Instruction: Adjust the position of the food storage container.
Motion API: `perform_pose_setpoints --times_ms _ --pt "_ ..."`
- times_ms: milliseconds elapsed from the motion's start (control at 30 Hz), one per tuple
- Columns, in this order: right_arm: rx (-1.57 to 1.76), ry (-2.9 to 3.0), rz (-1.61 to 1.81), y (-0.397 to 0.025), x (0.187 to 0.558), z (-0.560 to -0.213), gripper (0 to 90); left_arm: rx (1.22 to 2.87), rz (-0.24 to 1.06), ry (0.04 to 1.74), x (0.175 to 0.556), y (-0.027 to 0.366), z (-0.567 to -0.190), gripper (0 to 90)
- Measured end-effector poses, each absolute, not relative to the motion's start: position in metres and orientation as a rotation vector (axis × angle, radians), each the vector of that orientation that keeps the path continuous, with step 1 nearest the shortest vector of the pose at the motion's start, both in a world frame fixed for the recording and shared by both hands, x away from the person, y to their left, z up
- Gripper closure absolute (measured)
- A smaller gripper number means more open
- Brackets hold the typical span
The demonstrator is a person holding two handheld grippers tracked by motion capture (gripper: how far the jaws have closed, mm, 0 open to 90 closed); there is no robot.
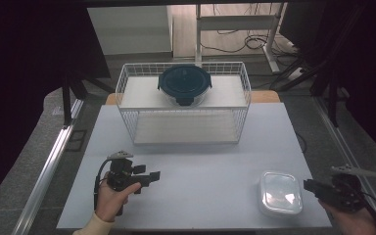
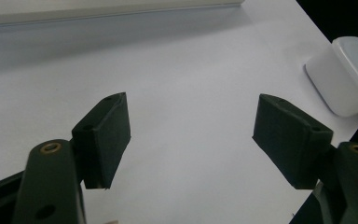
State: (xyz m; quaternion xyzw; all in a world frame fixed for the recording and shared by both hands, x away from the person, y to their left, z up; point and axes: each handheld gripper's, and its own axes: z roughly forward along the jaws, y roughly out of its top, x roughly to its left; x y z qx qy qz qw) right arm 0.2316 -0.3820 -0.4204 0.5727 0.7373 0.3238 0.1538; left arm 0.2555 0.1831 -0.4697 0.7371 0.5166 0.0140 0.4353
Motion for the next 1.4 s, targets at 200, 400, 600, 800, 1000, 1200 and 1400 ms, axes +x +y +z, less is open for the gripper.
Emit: perform_pose_setpoints --times_ms 200,400,600,800,1000,1200,1400 --pt "1.669 2.191 0.736 -0.390 0.230 -0.438 89.3 1.846 0.017 1.288 0.257 0.180 -0.473 25.7" --pt "1.645 2.292 0.595 -0.382 0.237 -0.460 89.3 1.845 0.038 1.284 0.256 0.181 -0.472 25.3" --pt "1.601 2.356 0.556 -0.369 0.241 -0.467 89.4 1.859 0.024 1.286 0.257 0.180 -0.475 24.6" --pt "1.561 2.409 0.562 -0.353 0.242 -0.468 89.5 1.860 0.036 1.272 0.255 0.179 -0.472 24.7" --pt "1.507 2.452 0.616 -0.331 0.245 -0.466 89.5 1.860 0.027 1.279 0.256 0.179 -0.474 24.7" --pt "1.445 2.476 0.593 -0.310 0.251 -0.466 89.5 1.864 0.024 1.279 0.257 0.180 -0.474 24.7" --pt "1.398 2.498 0.595 -0.296 0.255 -0.467 89.5 1.862 0.029 1.275 0.257 0.179 -0.472 24.7"
